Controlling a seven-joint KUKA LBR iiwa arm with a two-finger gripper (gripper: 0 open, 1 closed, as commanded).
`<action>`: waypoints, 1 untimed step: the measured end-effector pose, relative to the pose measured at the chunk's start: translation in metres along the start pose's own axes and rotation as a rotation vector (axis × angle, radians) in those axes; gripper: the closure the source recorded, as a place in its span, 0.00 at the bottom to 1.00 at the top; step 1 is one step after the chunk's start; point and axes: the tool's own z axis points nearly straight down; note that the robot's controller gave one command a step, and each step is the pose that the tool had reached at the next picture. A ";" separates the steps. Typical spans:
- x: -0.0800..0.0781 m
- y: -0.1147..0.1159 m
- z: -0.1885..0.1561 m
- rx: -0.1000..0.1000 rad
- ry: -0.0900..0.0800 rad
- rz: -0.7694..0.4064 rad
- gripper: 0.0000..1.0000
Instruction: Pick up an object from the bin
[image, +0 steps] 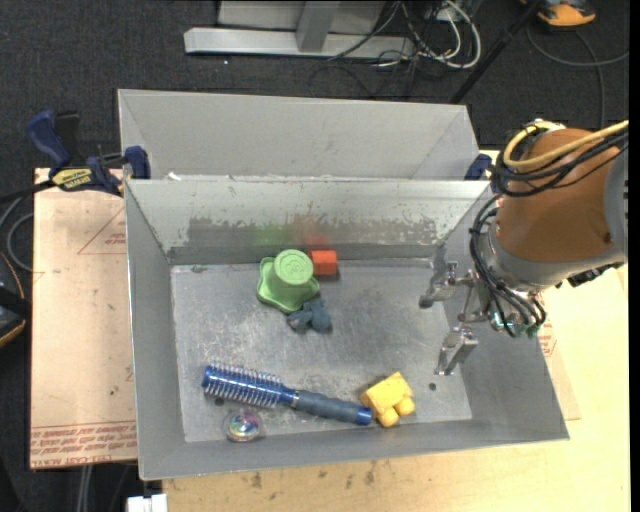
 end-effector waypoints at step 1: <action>0.038 0.033 0.117 0.001 -0.017 0.042 0.00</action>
Offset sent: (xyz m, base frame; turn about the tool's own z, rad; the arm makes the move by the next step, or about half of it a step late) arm -0.0458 0.0362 -0.1301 0.0419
